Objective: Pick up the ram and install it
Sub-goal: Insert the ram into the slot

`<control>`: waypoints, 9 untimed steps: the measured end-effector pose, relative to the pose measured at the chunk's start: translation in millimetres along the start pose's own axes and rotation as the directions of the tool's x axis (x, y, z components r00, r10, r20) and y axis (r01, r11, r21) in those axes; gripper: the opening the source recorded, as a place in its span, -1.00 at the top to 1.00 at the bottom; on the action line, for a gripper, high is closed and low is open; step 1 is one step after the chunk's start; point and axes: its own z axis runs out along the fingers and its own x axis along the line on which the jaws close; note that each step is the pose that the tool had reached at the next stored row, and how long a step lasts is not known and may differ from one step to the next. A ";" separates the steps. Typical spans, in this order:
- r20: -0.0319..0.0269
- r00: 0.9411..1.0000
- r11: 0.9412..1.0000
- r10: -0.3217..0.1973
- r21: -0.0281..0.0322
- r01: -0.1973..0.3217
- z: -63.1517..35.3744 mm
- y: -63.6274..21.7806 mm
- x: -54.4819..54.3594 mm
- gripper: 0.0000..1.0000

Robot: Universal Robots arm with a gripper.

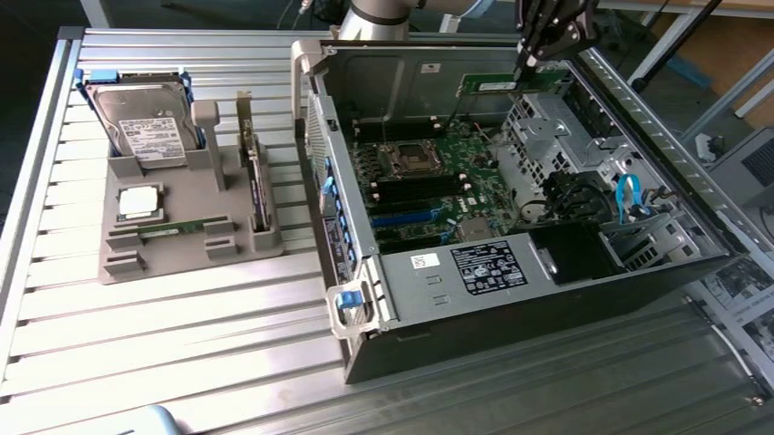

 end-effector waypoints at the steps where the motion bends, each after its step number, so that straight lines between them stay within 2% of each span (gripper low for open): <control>1: 0.000 1.000 1.000 0.000 0.000 0.000 0.2 0.1 0.0 0.76; 9: 0.000 1.000 1.000 0.000 0.000 0.000 2.6 0.7 -0.5 0.76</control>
